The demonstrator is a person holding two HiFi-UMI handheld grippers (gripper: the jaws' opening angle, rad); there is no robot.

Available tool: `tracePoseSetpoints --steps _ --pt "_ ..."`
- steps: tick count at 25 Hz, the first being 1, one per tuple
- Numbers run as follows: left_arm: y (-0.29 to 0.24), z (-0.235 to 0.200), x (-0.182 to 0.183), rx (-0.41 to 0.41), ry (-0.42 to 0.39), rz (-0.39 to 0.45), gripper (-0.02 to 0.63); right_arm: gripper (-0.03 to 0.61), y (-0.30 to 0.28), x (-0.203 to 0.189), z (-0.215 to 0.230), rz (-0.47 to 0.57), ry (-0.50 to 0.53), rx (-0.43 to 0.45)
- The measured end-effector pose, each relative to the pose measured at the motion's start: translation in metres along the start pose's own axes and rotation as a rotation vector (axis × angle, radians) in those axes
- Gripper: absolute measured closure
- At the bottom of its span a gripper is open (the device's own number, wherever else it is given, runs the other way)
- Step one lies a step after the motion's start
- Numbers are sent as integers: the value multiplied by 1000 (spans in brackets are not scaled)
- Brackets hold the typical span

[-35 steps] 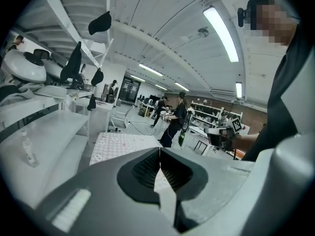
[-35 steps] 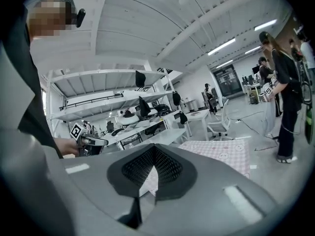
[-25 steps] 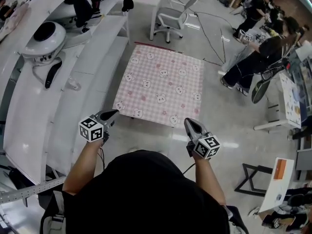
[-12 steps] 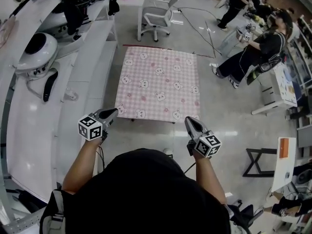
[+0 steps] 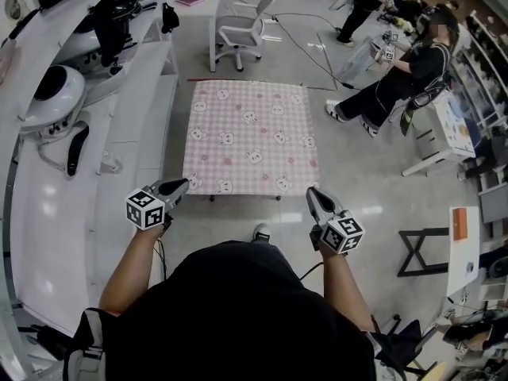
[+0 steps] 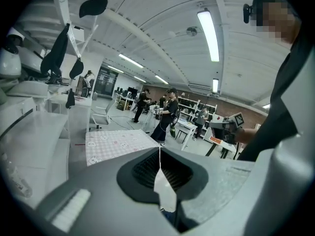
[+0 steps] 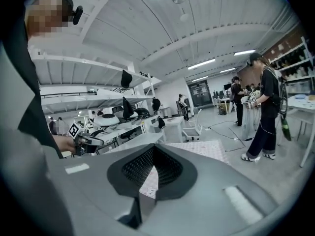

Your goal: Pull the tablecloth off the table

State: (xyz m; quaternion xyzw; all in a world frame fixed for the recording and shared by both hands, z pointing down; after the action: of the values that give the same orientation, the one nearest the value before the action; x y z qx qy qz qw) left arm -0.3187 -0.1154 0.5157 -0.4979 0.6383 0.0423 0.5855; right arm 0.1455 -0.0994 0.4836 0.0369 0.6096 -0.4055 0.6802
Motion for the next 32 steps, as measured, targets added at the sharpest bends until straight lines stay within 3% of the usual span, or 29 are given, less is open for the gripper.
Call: tracePoseSetpoints --steps 8,17,25,32 --pt "-18 -2 4 25 -6 -14 606 545 -14 -16 21 -28 -28 -8" --pt "-32 -13 15 69 18 -30 604 545 -44 -6 53 -42 -39 7" --pt "-67 -24 40 48 13 -41 604 545 -61 -2 83 -72 -62 -4" --pt "-89 -43 39 31 39 -68 603 545 -84 2 91 -107 -65 2"
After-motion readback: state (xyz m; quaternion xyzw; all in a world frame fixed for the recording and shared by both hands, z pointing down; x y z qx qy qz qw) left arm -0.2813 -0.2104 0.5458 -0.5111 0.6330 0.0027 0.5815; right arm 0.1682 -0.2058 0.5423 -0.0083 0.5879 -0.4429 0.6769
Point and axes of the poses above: the fingertips, and each gripper's own axes: y backward along the fingers, z to its right, x out of its top, the point moved 9 cm from there along y, backward along the fingers, and after that the axes turned 11 degrees about -z, right-handed, at the moved point
